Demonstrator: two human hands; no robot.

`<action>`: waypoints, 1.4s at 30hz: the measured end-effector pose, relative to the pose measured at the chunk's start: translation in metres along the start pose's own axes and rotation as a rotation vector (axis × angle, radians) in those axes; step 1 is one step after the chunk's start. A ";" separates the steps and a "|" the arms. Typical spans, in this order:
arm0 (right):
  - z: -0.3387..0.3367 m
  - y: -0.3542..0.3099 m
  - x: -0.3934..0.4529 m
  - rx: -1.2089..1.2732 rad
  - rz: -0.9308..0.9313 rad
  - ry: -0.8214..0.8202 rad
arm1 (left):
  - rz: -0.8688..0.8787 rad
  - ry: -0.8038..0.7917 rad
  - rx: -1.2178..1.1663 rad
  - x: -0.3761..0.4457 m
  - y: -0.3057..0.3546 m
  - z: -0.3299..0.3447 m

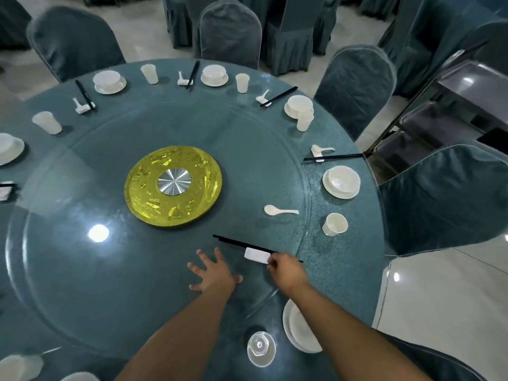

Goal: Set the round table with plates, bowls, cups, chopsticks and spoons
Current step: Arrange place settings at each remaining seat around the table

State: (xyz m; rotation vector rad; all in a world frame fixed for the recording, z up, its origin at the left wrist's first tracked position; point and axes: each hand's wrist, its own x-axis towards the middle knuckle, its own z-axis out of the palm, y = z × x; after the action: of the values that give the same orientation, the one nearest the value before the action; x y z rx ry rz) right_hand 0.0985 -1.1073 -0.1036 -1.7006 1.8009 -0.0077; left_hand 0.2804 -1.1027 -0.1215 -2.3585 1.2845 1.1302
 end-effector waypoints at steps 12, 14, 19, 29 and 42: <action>0.062 -0.033 0.019 -0.397 -0.252 -0.036 | 0.049 -0.032 0.066 0.015 -0.048 -0.002; 0.065 -0.036 0.018 -0.383 -0.252 -0.026 | 0.053 -0.036 0.076 0.018 -0.052 -0.001; 0.071 -0.037 0.012 -0.400 -0.339 -0.024 | 0.048 -0.042 0.096 0.022 -0.058 0.004; 0.069 -0.029 0.012 -0.320 -0.341 0.003 | 0.022 -0.040 0.138 0.024 -0.065 0.003; -0.026 0.121 0.017 -0.404 0.022 0.169 | 0.045 -0.030 0.173 0.010 -0.048 -0.003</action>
State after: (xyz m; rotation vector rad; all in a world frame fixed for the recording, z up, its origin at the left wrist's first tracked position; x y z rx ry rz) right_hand -0.0200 -1.1139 -0.1426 -2.0074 2.0501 0.2444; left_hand 0.3230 -1.0821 -0.1343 -2.1904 1.3731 1.0178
